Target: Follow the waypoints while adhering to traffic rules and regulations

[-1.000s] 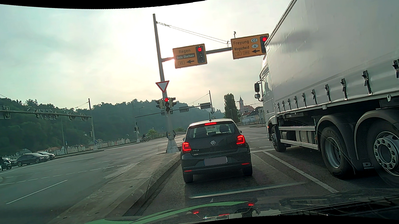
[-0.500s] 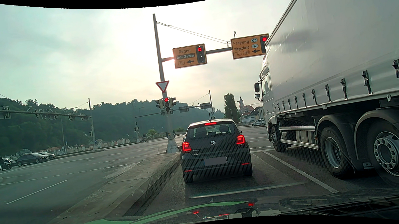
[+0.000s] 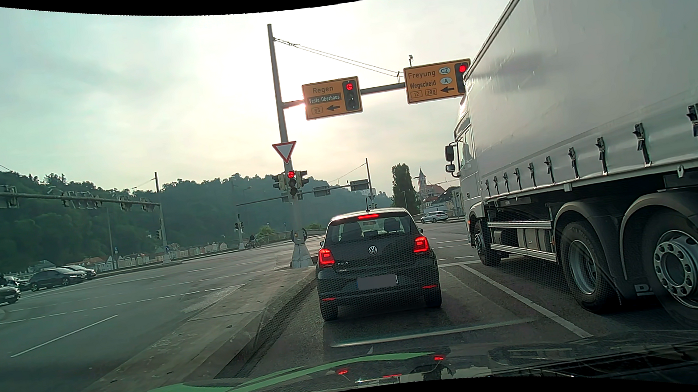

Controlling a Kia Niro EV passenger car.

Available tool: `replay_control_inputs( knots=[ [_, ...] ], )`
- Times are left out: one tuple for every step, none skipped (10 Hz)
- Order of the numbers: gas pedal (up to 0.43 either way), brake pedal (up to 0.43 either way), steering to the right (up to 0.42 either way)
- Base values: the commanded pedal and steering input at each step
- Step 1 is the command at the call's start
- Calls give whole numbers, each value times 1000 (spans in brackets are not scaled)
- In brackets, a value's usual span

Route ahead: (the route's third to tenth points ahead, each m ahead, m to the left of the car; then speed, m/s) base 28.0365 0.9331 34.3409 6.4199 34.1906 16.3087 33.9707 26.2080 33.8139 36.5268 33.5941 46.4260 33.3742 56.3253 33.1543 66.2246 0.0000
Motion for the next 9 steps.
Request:
replay_control_inputs(
  knots=[
    [0,305,2],
    [0,299,2],
    [0,299,2],
    [0,305,2],
    [0,299,2],
    [0,305,2],
    [0,305,2],
    [0,305,2],
    [0,299,2]
  ],
)
